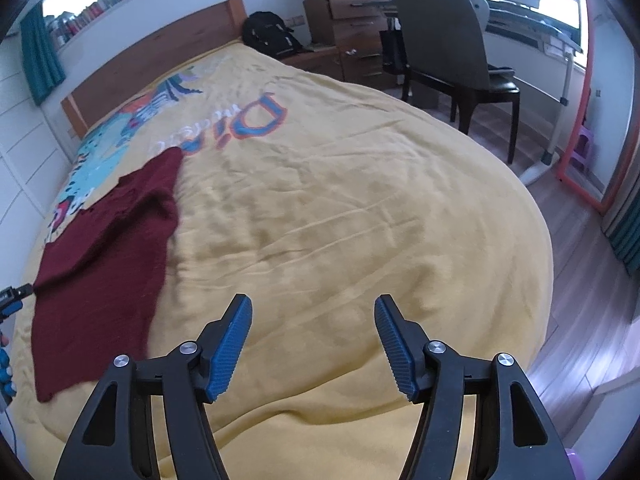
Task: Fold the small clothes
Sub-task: 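Raise and withdraw the left tool from the sweater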
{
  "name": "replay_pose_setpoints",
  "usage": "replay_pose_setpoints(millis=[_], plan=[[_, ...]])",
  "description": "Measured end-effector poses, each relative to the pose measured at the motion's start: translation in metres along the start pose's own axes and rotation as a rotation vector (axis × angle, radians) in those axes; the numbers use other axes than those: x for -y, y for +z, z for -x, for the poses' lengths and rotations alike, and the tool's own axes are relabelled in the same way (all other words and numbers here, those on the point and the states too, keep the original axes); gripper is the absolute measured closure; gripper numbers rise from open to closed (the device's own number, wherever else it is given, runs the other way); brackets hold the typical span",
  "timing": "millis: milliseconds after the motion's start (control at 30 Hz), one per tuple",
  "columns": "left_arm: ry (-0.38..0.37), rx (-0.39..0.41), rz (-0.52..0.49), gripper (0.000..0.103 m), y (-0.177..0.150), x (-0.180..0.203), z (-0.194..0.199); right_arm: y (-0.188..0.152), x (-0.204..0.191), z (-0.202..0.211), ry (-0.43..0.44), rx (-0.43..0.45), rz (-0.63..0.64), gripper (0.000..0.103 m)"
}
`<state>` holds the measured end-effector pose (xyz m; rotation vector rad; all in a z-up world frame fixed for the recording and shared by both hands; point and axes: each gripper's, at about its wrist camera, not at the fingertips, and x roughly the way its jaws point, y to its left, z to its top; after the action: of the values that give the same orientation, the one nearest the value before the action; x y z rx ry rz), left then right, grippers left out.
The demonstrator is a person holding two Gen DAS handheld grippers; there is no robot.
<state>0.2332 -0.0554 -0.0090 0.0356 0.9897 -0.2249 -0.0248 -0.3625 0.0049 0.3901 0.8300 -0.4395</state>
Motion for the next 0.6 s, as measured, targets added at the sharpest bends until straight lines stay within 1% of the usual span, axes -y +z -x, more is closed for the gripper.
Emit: replay_pose_setpoints(millis=[100, 333, 467, 600], plan=[[0.014, 0.012, 0.014, 0.026, -0.011, -0.013, 0.016, -0.002, -0.003, 0.009, 0.015, 0.01, 0.01, 0.037], [0.016, 0.025, 0.053, 0.026, -0.038, -0.04, 0.052, -0.01, -0.009, 0.027, 0.047, 0.028, 0.025, 0.034], [0.034, 0.031, 0.059, 0.026, -0.054, -0.053, 0.071, -0.014, -0.012, 0.037, 0.061, 0.033, 0.039, 0.034], [0.03, 0.031, 0.094, 0.026, -0.071, -0.069, 0.087, -0.017, -0.015, 0.047, 0.074, 0.043, 0.047, 0.034]])
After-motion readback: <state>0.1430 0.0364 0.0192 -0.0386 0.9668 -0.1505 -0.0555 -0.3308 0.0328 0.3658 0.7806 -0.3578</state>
